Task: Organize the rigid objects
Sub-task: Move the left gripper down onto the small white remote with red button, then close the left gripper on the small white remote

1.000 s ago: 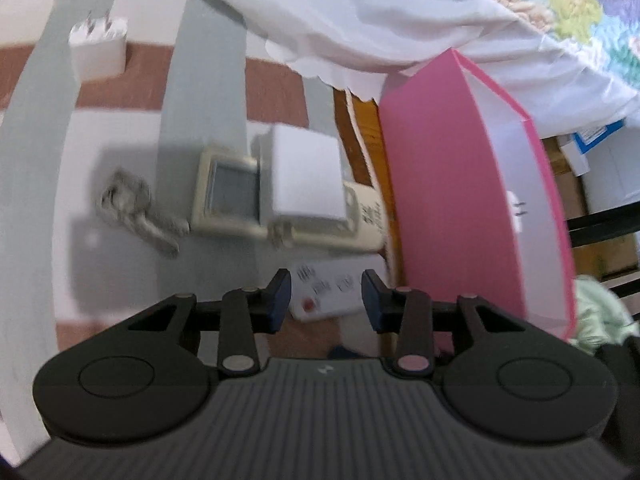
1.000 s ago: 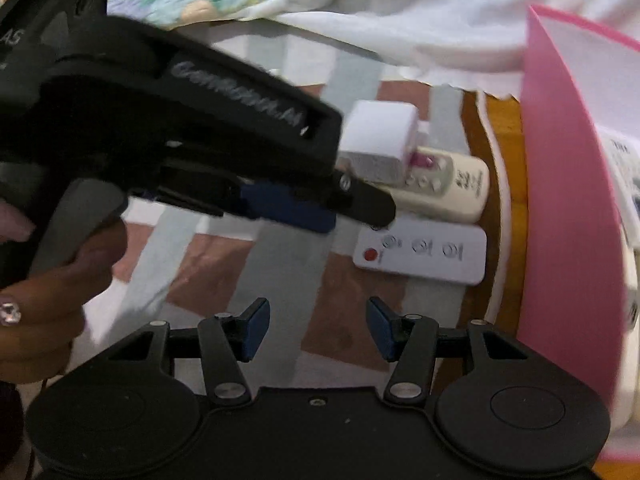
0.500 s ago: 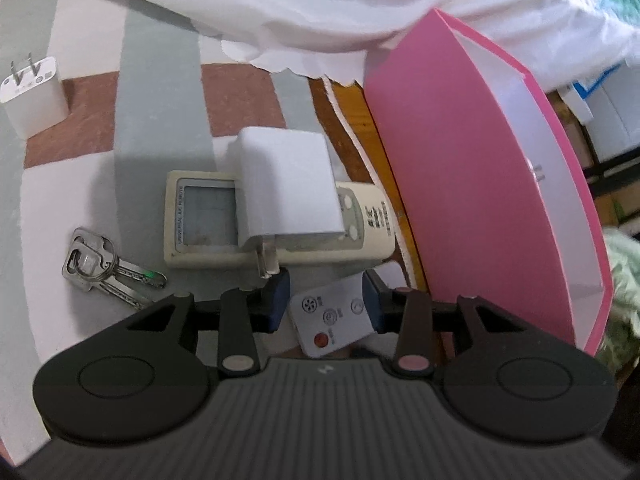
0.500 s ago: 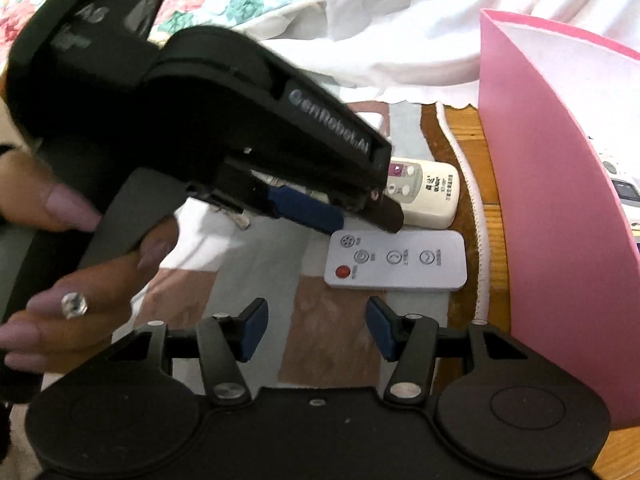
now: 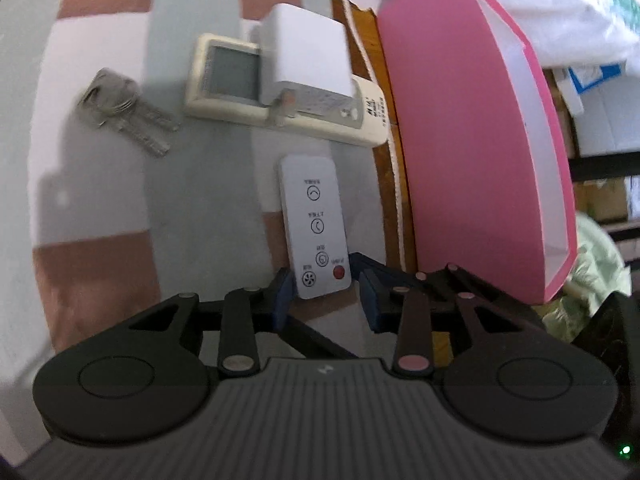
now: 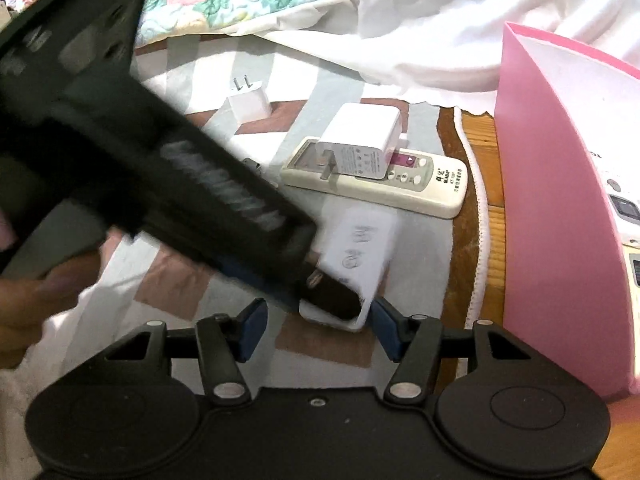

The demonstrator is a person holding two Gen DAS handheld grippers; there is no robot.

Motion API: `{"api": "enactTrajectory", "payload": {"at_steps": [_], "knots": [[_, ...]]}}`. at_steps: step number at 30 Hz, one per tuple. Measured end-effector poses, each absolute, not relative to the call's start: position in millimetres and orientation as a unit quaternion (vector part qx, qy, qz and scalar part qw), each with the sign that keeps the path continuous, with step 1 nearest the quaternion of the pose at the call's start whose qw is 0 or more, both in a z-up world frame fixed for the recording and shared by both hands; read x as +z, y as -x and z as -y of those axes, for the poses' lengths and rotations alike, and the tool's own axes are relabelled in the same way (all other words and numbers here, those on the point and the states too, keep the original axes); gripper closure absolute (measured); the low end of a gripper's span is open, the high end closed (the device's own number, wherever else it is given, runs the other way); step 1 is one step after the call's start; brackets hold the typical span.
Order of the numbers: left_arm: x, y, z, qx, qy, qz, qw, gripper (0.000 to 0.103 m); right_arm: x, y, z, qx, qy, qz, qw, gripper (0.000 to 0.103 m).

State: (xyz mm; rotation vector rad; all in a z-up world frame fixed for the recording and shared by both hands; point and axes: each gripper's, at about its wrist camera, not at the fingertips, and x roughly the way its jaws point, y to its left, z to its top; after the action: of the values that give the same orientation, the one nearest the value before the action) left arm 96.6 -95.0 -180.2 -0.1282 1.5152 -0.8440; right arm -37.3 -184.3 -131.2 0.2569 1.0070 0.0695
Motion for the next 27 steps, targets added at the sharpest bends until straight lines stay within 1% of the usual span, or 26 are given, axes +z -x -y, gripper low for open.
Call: {"api": "enactTrajectory", "payload": {"at_steps": [3,5,8,9,11,12,16,21,23,24,25,27], "knots": [[-177,-104,90,-0.347,0.068,-0.652,0.671,0.068,-133,38,185,0.023,-0.126,-0.47,0.873,0.039],[-177,-111,85,-0.331,0.086,-0.64,0.688,0.068,-132,37,180,0.022,-0.107,-0.465,0.878,0.038],[-183,-117,77,-0.328,0.121,-0.64,0.684,0.068,-135,35,170,0.021,-0.071,-0.458,0.886,0.037],[-187,-117,76,-0.328,0.128,-0.643,0.68,0.068,-137,34,167,0.022,-0.057,-0.457,0.887,0.038],[-189,-114,81,-0.331,0.135,-0.648,0.673,0.068,-138,30,164,0.019,-0.038,-0.464,0.885,0.05],[-189,-113,82,-0.332,0.136,-0.65,0.67,0.068,-137,29,164,0.017,-0.035,-0.468,0.883,0.051],[-190,-109,84,-0.325,0.135,-0.654,0.67,0.068,-136,29,178,0.013,-0.079,-0.475,0.877,0.054],[-187,-103,84,-0.316,0.137,-0.654,0.674,0.068,-139,32,202,0.023,-0.171,-0.474,0.864,0.055],[-188,-101,84,-0.315,0.144,-0.66,0.666,0.072,-140,32,206,0.028,-0.187,-0.474,0.86,0.055],[-187,-98,84,-0.311,0.138,-0.661,0.669,0.076,-141,33,205,0.03,-0.184,-0.474,0.861,0.055],[-185,-96,86,-0.307,0.121,-0.659,0.676,0.083,-141,33,203,0.03,-0.177,-0.473,0.863,0.055],[-182,-92,89,-0.301,0.101,-0.655,0.686,0.087,-145,29,203,0.031,-0.166,-0.473,0.865,0.055]]}}
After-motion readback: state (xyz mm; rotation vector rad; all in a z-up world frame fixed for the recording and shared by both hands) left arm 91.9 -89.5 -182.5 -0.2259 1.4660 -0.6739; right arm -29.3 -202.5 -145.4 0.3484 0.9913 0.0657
